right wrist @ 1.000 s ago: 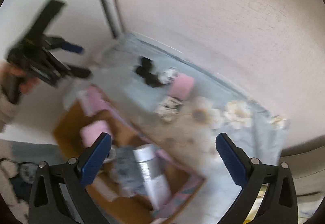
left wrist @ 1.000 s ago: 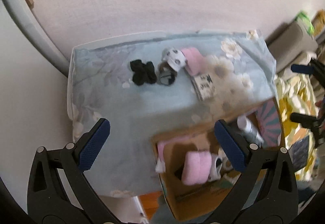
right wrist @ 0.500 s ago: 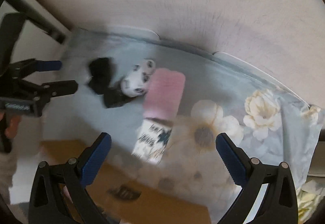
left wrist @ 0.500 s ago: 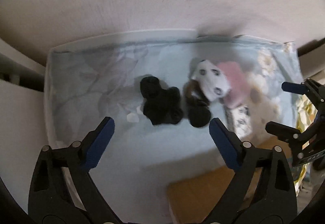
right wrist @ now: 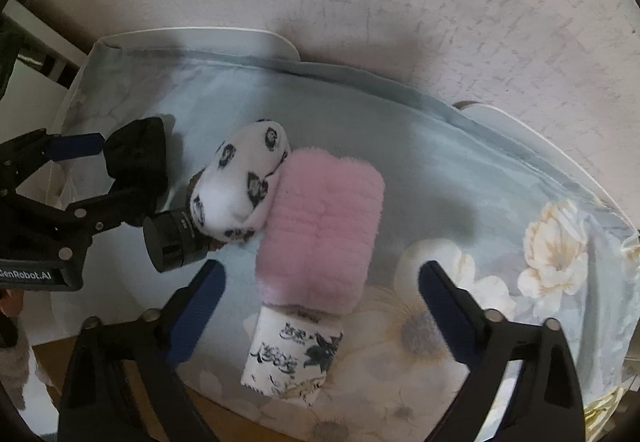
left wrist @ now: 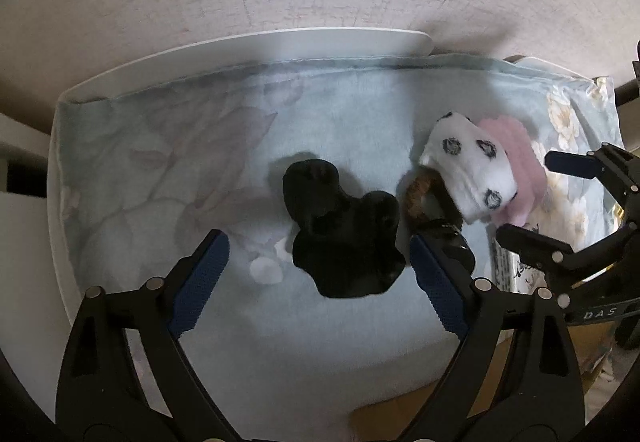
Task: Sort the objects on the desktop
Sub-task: 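Grasp the black sock with the left gripper while the right grasps the second pink slipper, then carry the black sock and pink slipper into the box and open both grippers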
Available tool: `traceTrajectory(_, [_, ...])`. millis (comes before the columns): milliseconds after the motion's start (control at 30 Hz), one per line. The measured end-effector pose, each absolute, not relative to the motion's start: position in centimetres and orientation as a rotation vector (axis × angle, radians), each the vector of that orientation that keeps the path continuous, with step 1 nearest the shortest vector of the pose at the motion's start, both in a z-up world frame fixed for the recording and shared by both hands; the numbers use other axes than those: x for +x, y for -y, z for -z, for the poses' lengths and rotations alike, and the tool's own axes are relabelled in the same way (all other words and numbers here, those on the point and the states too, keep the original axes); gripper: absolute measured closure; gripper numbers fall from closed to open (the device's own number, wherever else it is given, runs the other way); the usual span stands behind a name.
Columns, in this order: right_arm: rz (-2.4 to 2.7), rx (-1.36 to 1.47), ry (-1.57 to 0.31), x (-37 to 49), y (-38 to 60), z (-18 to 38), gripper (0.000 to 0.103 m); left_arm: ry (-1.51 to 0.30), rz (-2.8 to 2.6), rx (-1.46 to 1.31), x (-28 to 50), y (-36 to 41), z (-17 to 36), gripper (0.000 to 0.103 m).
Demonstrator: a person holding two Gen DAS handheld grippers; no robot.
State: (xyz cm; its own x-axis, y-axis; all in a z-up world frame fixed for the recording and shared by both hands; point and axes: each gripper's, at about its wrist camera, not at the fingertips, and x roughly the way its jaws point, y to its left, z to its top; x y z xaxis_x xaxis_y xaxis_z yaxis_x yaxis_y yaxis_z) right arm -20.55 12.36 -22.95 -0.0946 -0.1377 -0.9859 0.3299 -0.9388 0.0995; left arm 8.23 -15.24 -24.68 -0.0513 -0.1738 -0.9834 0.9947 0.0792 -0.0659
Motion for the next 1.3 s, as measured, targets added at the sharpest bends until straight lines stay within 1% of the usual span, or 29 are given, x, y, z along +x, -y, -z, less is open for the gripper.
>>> traceTrajectory(33, [2.103,1.873,-0.202,-20.6,-12.4,23.1,0.027,-1.161,1.264,1.004,8.2,15.3,24.9,0.026])
traceTrajectory(67, [2.097,1.879,-0.196,-20.6,-12.5,23.4,0.033,-1.162,1.258,1.021,8.0,15.4,25.2,0.040])
traceTrajectory(100, [2.091,1.886,-0.186,-20.7,-12.6,23.6,0.048,-1.170,1.257,1.031,8.0,15.4,25.4,0.047])
traceTrajectory(133, [2.076,1.896,-0.164,-20.7,-12.7,23.8,0.060,-1.186,1.259,1.032,8.0,15.4,25.7,0.063])
traceTrajectory(200, [2.086,1.887,-0.141,-20.6,-13.0,23.6,0.061,-1.185,1.260,1.013,8.1,15.2,25.6,0.070])
traceTrajectory(233, [2.090,1.882,-0.131,-20.5,-13.2,23.4,0.062,-1.183,1.261,1.006,8.2,15.1,25.6,0.078])
traceTrajectory(267, [2.091,1.883,-0.129,-20.4,-13.4,23.3,0.062,-1.187,1.257,1.003,8.3,15.1,25.6,0.081])
traceTrajectory(367, [2.108,1.880,-0.117,-20.1,-13.9,23.0,0.064,-1.192,1.255,0.990,8.7,14.9,25.3,0.084])
traceTrajectory(633, [2.171,1.871,-0.073,-19.3,-16.2,21.0,0.066,-1.140,1.264,0.981,8.7,13.9,22.5,0.085])
traceTrajectory(833, [2.207,1.828,-0.066,-17.6,-18.0,18.0,0.066,-1.068,1.291,0.991,7.6,12.4,19.0,0.085])
traceTrajectory(933, [2.223,1.774,-0.044,-15.8,-18.7,15.7,0.066,-1.039,1.307,0.987,6.7,11.4,16.8,0.085])
traceTrajectory(1000, [2.215,1.736,-0.017,-15.8,-19.4,14.0,0.066,-1.034,1.315,0.980,7.0,12.1,15.3,0.085])
traceTrajectory(1133, [2.204,1.663,-0.068,-14.3,-18.7,10.5,0.066,-0.998,1.328,0.984,6.9,11.5,12.4,0.085])
traceTrajectory(1167, [2.196,1.644,-0.078,-13.5,-18.7,10.0,0.065,-0.985,1.334,0.981,6.9,10.7,11.5,0.085])
traceTrajectory(1200, [2.190,1.631,-0.083,-13.5,-17.7,10.7,0.066,-0.974,1.342,0.979,7.1,9.9,10.7,0.085])
traceTrajectory(1300, [2.178,1.578,-0.133,-11.3,-17.6,9.2,0.065,-0.945,1.373,0.969,5.5,8.5,8.7,0.085])
